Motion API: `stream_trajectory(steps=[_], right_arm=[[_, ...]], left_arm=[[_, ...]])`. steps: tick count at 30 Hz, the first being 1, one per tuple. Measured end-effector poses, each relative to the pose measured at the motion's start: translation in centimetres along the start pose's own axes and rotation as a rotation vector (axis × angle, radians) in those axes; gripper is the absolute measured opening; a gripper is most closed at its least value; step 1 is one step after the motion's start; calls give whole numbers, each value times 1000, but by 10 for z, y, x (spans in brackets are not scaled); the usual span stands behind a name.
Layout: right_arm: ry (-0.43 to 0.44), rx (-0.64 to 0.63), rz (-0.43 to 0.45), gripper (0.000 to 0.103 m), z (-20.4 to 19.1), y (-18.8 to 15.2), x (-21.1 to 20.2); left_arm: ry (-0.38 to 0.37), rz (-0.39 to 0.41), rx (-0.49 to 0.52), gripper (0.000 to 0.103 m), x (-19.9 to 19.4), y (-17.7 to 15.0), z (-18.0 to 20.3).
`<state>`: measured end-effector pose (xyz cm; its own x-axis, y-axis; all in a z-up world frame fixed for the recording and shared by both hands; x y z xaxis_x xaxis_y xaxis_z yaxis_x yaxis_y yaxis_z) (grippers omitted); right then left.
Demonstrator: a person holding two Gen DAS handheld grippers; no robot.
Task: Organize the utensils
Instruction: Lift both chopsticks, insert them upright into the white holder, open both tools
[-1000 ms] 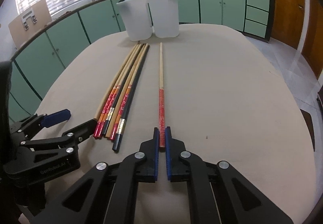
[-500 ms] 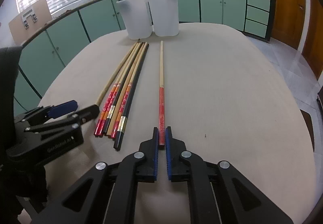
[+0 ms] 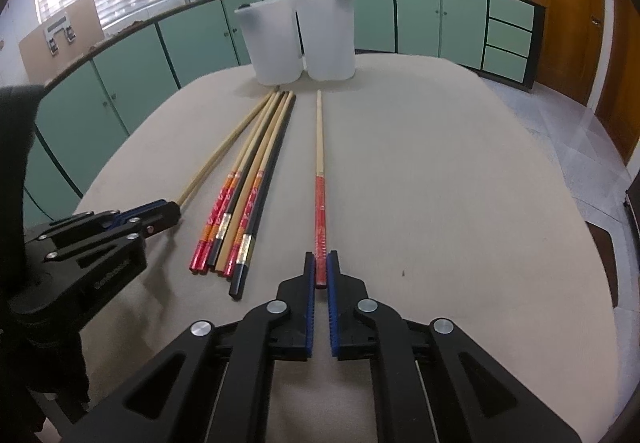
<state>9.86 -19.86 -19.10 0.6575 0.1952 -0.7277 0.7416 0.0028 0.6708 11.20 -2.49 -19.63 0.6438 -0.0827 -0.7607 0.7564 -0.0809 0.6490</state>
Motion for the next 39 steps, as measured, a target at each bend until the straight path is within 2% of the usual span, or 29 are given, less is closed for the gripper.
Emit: stream_trajectory(steps=[7, 16, 19, 25, 33, 39], right_arm=[[13, -1, 78, 6, 1, 24, -28], [41, -7, 203, 6, 7, 78, -69], [61, -20, 232, 6, 7, 100, -79], [108, -53, 246, 6, 7, 154, -82], [118, -143, 296, 6, -3, 218, -93], [177, -171, 362, 6, -5, 264, -122]], left_arm=[[13, 96, 7, 6, -39, 17, -5], [-3, 254, 0, 6, -93, 65, -16], [-34, 298, -4, 6, -108, 86, -18], [-85, 343, 7, 6, -115, 126, -18], [-132, 380, 9, 6, -116, 172, -22], [-152, 489, 7, 6, -141, 212, -24]])
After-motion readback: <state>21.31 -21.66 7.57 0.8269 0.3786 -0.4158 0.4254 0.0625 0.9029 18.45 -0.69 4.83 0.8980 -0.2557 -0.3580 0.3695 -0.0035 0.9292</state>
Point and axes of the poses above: each gripper's, at about its wrist camera, not at the fingertips, and x roughly the way its jaws point, z to its right, y to its top, the point moved 1 cm from there along x, roughly the way its jaws point
